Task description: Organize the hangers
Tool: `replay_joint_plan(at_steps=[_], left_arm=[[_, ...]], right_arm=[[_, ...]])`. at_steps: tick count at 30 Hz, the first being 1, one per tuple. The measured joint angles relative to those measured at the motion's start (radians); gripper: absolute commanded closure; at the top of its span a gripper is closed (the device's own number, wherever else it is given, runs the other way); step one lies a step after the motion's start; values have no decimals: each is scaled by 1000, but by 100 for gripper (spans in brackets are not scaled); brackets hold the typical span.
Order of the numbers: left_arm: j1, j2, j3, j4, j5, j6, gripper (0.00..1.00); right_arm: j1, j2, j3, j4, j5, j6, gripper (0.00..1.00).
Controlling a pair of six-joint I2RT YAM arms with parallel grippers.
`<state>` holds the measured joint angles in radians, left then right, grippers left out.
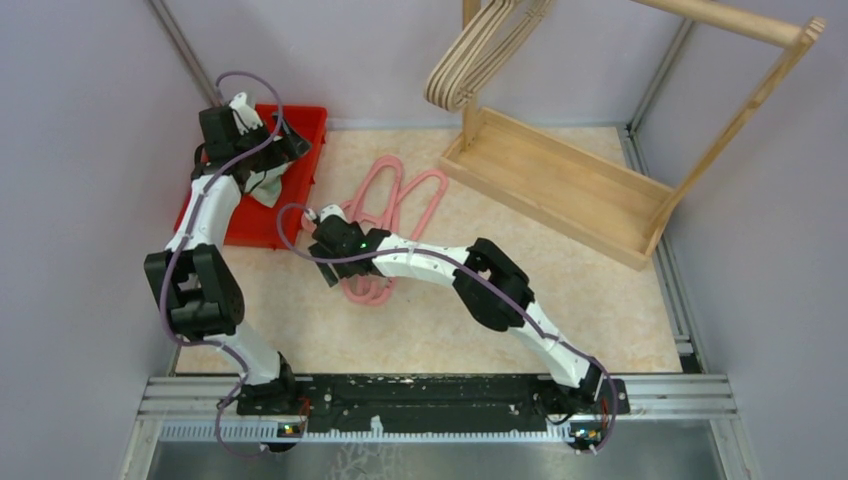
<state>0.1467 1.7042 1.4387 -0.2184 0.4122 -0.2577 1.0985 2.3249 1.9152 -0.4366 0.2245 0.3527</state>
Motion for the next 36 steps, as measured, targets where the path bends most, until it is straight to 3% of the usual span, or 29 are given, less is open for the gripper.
replay_joint_plan(at_steps=[6,15,17,20,26,29,36], left_arm=[[0,-32,-18,24,2,0,0],[0,-34,-57,29,0,2,0],[0,-40,-69,32,0,2,0],[0,-53,-87,36,-1,2,0],[0,-77,-108,40,-4,3,0],[0,-90,-121,40,-4,3,0],[0,-98,-122,40,-11,5,0]], right_arm=[[0,86,105,-24,-8,8,33],[-3,108,140,-76,108,49,34],[-4,108,127,-79,135,55,42],[-4,107,111,-75,174,59,67],[-25,23,-44,-7,203,82,89],[-37,-51,-154,0,201,87,96],[-49,-259,-373,-69,165,85,100]])
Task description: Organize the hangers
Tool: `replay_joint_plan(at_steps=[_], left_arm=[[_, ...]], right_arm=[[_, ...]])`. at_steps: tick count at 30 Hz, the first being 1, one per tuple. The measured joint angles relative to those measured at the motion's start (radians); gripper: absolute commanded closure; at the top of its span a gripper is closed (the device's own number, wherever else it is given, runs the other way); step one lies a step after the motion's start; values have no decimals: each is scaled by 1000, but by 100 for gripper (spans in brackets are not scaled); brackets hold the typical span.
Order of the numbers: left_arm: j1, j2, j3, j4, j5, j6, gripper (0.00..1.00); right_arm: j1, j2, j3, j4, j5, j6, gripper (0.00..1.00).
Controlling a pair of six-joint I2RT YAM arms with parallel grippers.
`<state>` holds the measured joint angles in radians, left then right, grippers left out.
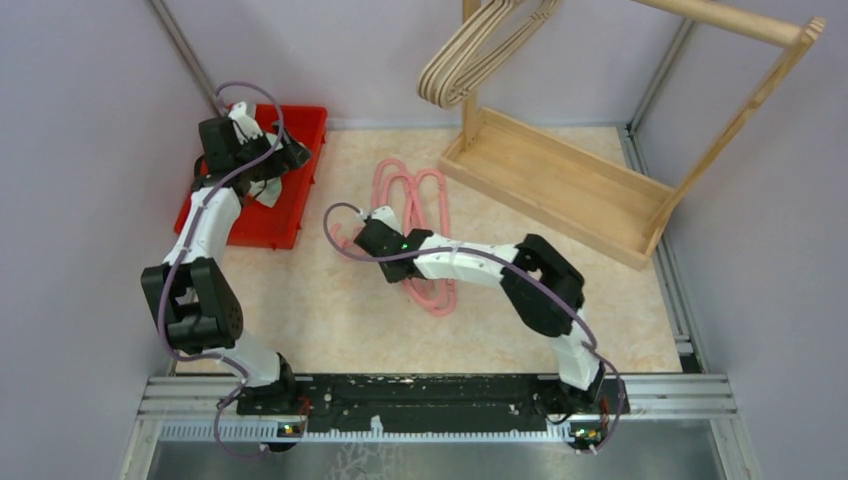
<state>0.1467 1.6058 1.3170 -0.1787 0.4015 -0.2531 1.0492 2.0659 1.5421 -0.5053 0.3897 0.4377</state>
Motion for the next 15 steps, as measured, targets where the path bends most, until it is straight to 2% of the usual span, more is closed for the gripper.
replay_joint_plan(at_steps=[9,15], left_arm=[[0,-25,-20,1,-6,-2,0],[0,-26,-20,0,-12,-1,0]], right_arm=[[0,-517,-230,-33,-164,11,100],[-47,-876,-372,-85,-171,119,100]])
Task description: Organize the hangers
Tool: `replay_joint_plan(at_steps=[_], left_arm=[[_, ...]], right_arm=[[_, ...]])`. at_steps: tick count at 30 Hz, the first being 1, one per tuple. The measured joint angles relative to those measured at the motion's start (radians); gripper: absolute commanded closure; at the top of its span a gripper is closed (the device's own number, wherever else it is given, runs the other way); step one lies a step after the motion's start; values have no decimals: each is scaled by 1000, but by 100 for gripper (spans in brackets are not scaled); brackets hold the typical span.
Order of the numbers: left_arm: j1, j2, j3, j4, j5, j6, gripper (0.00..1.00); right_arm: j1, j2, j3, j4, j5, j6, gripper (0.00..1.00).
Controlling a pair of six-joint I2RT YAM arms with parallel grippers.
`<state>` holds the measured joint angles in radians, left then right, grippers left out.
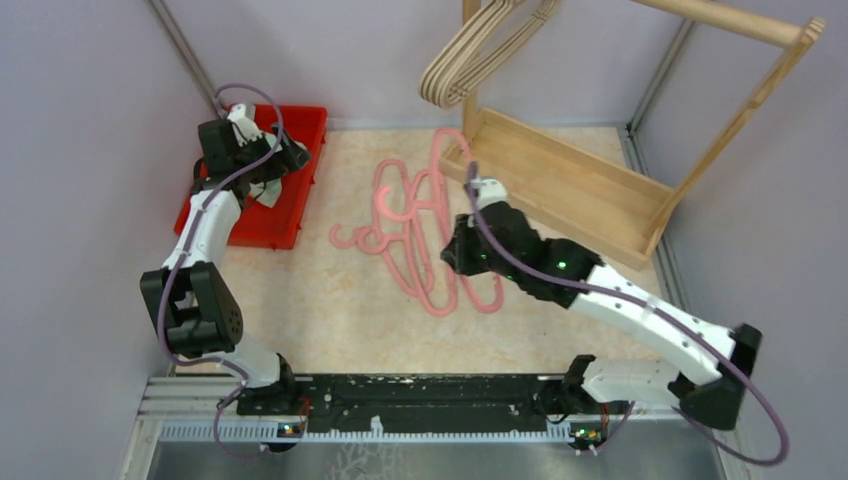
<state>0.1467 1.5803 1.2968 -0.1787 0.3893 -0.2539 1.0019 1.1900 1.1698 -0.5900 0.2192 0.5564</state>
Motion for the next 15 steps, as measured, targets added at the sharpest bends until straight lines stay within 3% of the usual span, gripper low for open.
replay_joint_plan(at_steps=[7,11,15], left_arm=[[-9,0,0,-2,-10,11,0],[-21,1,0,-5,-21,23,0],[-29,2,0,-8,-24,29,0]], right_arm=[[-159,-253,11,-95,80,77,100],[-260,-228,143,-110,85,76,100],[-418,-167,228,-74,-3,81,100]])
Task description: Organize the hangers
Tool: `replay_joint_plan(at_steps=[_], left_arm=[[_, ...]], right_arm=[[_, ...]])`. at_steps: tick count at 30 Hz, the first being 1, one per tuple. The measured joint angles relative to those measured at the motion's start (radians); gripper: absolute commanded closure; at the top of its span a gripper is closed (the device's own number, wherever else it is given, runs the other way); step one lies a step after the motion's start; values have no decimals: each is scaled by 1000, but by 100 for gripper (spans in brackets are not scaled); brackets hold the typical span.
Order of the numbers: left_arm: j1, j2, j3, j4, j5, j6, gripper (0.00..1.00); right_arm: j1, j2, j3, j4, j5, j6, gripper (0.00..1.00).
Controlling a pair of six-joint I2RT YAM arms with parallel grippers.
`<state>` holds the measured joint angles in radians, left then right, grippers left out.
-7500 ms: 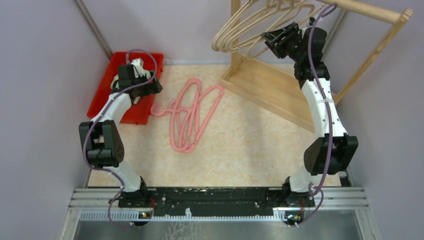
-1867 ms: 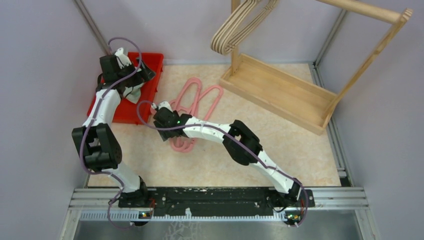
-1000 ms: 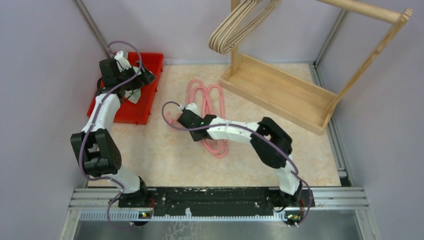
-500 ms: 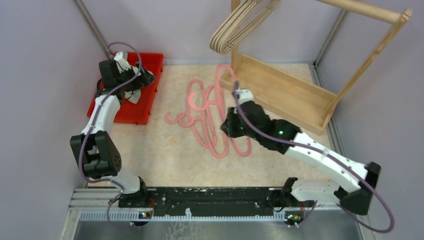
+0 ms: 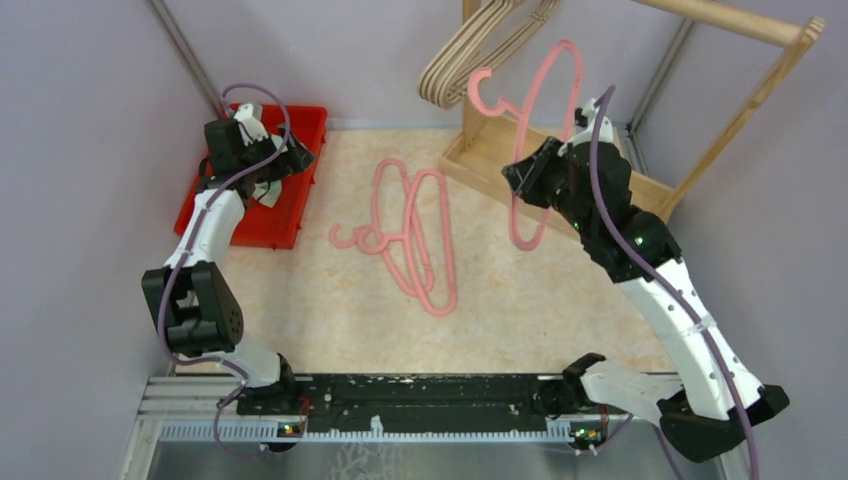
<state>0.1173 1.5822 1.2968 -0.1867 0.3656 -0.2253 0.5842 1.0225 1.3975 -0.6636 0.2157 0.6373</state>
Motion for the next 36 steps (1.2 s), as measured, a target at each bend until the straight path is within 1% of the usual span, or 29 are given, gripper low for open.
replay_joint_plan(at_steps=[7,10,12,15,19,24,31,36], left_arm=[[-4,0,0,-1,-13,16,0],[-4,6,5,-5,-19,22,0],[-4,16,18,-15,-24,25,0],[-4,31,41,-21,-30,26,0],[-4,47,63,-23,-33,29,0],[-4,61,65,-26,-33,36,0],[-4,72,68,-39,-37,51,0],[-4,79,70,-38,-36,51,0]], right_arm=[[-293,116,14,154,-254,82,100],[-370,158,37,245,-352,133,100],[-399,177,57,309,-403,165,100],[-424,204,87,422,-476,206,100],[-427,217,105,517,-525,240,100],[-443,243,105,563,-527,279,100],[-450,356,105,679,-495,344,100],[-450,441,143,717,-465,364,100]])
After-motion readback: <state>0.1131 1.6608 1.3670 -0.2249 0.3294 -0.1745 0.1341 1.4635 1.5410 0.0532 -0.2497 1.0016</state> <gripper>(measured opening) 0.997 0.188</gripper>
